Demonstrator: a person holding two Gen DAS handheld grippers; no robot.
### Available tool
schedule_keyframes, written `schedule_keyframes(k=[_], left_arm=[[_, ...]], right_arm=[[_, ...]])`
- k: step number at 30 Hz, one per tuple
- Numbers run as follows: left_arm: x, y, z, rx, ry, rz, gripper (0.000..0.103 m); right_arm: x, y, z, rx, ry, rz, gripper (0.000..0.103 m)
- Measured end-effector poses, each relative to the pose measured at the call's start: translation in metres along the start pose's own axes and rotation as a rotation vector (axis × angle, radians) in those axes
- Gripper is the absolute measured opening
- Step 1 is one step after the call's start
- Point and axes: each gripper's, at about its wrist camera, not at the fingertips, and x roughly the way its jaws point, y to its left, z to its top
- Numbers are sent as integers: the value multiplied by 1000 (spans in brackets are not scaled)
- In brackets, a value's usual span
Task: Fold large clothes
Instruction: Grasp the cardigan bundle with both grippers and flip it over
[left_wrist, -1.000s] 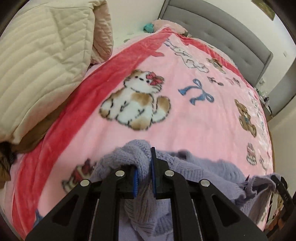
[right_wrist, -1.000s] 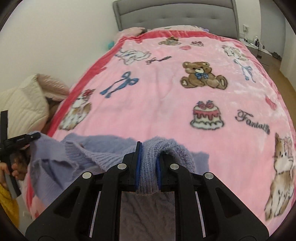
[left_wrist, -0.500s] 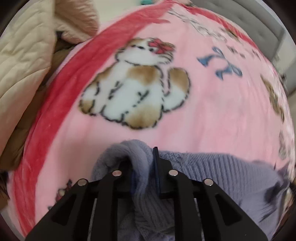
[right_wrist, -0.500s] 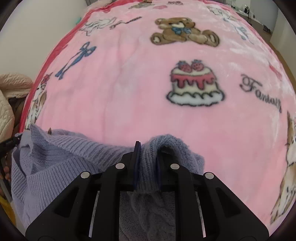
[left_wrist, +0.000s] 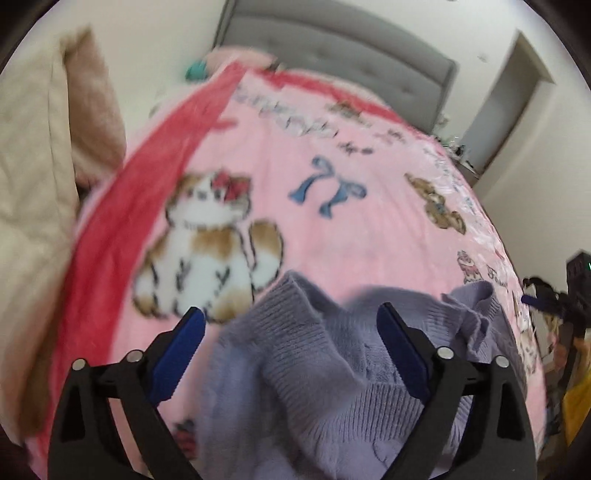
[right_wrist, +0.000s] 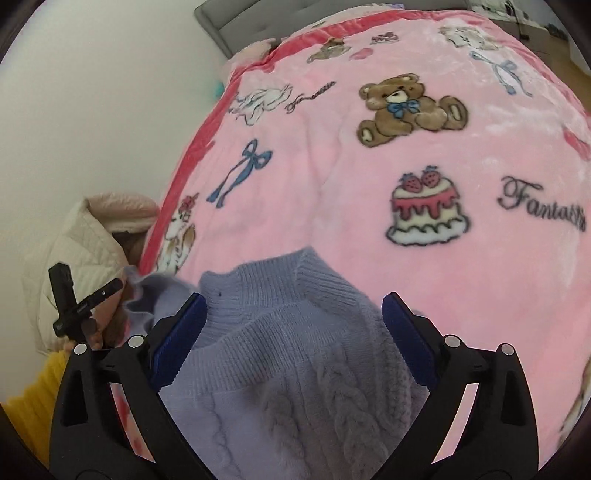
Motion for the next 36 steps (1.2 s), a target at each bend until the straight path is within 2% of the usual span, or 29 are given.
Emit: schedule_keyframes(k=[2,4,6,8,10,11,13,14,15,16,18,20,22,24,27,29,31,33,34,35,36], left_arm=[[-7,-1,-5,76,35,62,95],[-12,-3,-21,133,88,92,95],[-24,-3,-52,164,127,88,95],[-34,-6,-87,197,177,83,95],[-34,-9,-120,223,238,95,95],[-32,-9,-130,221,260,98,95],[-24,-7,-150,183,304,76,94],[-19,-6,-159,163,319,78,81],[-15,-7,-165,159,329,80,58],[-10,-9,-169,154,342,85,49],[-9,-15,-169,144,323,145,26],[-20,-20,-161,140,285,175,20],[-34,-18,-158,129,235,206,19],[-48,-10,-158,104,188,230,18],[-44,5,-173,58,230,245,18],[-31,10,-182,60,255,265,18],[-22,11,-185,63,262,272,19],[-19,11,-183,52,243,251,24],[-24,10,-180,64,225,247,27],[-29,10,-179,72,205,232,34],[-36,7,-179,83,183,221,49]], right_arm=[[-2,4,-10,-90,59,-66,92],[-3,3,-28,-138,93,-98,90],[-9,6,-58,-199,122,-124,82],[-13,14,-94,-287,159,-146,81],[-9,22,-128,-378,202,-205,81],[-7,24,-138,-405,212,-232,81],[0,27,-154,-439,209,-259,72],[5,27,-157,-441,215,-261,66],[14,24,-160,-427,253,-248,45],[19,24,-159,-415,271,-240,20],[18,28,-156,-411,256,-248,15],[6,39,-150,-450,220,-277,13],[-10,45,-143,-487,185,-342,13],[-22,37,-137,-471,173,-385,13],[-24,9,-132,-367,167,-407,13],[-7,-11,-137,-343,207,-460,12],[7,-22,-141,-310,233,-443,13],[12,-22,-141,-298,214,-444,19],[10,-21,-139,-285,203,-424,30],[3,-18,-136,-269,188,-391,35],[-9,-13,-133,-250,157,-317,42]])
